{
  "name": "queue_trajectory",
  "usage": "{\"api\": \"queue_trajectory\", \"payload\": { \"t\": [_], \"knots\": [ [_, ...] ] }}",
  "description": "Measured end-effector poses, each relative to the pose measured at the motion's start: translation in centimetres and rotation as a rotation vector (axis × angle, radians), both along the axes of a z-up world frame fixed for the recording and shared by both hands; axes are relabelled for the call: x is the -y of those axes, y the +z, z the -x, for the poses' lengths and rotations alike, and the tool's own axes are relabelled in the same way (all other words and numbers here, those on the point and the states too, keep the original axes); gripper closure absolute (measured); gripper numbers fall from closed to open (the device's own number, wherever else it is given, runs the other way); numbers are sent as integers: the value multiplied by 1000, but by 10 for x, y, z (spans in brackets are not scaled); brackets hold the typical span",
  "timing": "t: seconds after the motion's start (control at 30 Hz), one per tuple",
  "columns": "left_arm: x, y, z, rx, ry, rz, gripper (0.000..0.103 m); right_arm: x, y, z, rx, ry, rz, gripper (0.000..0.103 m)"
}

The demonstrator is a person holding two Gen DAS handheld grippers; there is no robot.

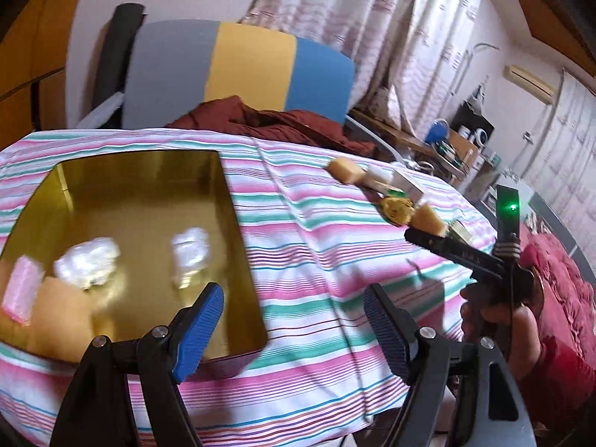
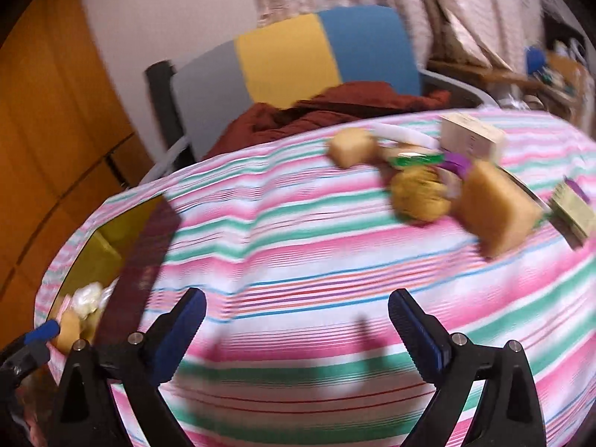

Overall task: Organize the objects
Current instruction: 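Move both tools back to the pile of items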

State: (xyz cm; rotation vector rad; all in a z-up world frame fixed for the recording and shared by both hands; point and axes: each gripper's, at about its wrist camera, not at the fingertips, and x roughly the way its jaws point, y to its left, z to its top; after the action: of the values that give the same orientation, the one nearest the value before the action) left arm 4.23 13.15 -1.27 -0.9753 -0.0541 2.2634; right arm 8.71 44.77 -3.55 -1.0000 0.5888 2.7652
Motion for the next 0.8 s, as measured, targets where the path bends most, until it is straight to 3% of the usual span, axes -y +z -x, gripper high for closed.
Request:
{"api": "queue_trajectory", "payload": {
  "t": [0.1,0.37,0.43,0.7,0.8],
  "knots": [
    [-20,0,-5,-1,-49,10,24,-29,-3,-8,2,-60,-41,6],
    [-67,-8,-9,45,-162,91,24,-95,-1,-8,32,-162,-144,29],
    [-75,-6,-10,39,-180,96,24,-112,3,-2,30,-192,-182,29],
    [-102,-2,-6,43,-223,107,24,-143,-10,23,76,-164,-218,34],
    [-113,-3,-3,43,-235,114,24,-145,-23,26,99,-143,-192,46]
  ]
}}
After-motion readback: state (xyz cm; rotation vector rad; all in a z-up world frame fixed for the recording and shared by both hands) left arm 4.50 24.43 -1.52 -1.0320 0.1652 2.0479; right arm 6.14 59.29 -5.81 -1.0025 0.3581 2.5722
